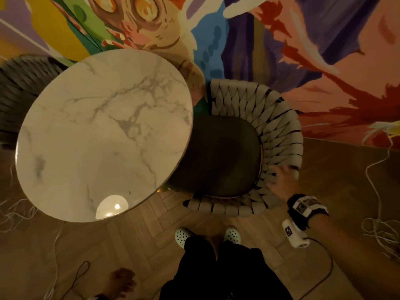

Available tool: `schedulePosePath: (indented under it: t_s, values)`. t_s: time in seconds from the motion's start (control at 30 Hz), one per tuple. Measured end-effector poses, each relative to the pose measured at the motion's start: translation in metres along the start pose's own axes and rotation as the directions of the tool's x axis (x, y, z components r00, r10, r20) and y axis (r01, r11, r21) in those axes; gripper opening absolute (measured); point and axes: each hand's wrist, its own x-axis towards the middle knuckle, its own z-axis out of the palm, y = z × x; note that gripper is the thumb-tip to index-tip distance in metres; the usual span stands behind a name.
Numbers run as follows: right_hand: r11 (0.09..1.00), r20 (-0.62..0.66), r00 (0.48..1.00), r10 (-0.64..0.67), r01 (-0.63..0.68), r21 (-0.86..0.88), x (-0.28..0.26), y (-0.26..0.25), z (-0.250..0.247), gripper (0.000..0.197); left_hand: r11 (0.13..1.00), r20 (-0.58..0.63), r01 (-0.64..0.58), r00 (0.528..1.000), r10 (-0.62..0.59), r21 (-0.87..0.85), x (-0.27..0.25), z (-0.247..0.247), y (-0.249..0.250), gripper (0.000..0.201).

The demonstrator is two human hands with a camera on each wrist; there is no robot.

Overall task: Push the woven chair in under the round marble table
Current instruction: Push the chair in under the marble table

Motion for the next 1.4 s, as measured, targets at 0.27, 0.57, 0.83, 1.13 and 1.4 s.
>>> schedulePosePath:
  t_s: [0.27, 0.57, 0.83, 1.13, 1.4]
  values:
    - [0.880, 0.600, 0.784, -0.158, 0.388, -0.275, -0.034, -0.079, 0.142, 0.077, 0.993, 0.100, -0.088, 0.992, 0.081, 0.074, -0.020, 0.014, 0.013, 0.020]
    - [0.815, 0.635, 0.768, -0.087, 0.421, -0.398, -0.048, -0.077, 0.169, 0.091, 0.991, 0.079, -0.047, 0.996, 0.037, 0.129, -0.019, -0.009, -0.018, 0.021]
    - [0.981, 0.675, 0.733, -0.089, 0.183, -0.069, -0.059, -0.082, 0.162, 0.070, 0.991, 0.154, -0.062, 0.987, 0.044, 0.115, -0.019, 0.014, 0.018, 0.022]
    - [0.794, 0.019, 0.922, 0.387, -0.343, 0.503, -0.040, 0.020, 0.053, 0.008, 0.919, 0.196, -0.024, 0.975, 0.109, -0.393, -0.009, 0.099, 0.117, 0.031]
    - [0.554, 0.197, 0.793, 0.576, -0.556, 0.619, -0.019, 0.065, 0.040, 0.025, 0.947, 0.256, -0.082, 0.952, 0.167, -0.311, 0.010, 0.159, 0.163, 0.050]
